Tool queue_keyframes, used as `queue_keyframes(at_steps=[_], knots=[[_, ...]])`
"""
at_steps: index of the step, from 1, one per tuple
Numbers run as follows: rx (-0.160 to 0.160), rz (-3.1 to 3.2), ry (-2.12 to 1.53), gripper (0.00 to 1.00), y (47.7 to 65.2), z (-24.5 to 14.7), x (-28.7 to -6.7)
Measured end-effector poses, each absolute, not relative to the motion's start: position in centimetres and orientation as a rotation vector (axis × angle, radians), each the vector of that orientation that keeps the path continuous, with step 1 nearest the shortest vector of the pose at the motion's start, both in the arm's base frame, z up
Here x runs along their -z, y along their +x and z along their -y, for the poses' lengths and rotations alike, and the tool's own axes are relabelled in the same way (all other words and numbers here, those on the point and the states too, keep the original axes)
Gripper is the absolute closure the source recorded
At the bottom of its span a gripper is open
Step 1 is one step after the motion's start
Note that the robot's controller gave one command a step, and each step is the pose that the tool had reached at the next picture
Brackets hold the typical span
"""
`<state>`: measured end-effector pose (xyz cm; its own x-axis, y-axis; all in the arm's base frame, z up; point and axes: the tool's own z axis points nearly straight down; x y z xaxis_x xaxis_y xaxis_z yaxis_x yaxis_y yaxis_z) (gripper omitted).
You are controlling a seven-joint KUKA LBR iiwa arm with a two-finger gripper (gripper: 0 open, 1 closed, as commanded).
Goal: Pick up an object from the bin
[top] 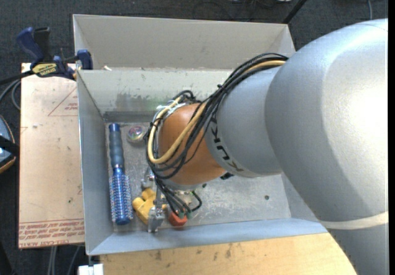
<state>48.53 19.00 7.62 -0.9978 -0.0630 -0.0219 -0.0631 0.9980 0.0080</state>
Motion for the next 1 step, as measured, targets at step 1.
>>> queue_keyframes(at_steps=[1], knots=[[-0.019,-3.122,-0.007,0.00,48.48,-18.61,-7.60]])
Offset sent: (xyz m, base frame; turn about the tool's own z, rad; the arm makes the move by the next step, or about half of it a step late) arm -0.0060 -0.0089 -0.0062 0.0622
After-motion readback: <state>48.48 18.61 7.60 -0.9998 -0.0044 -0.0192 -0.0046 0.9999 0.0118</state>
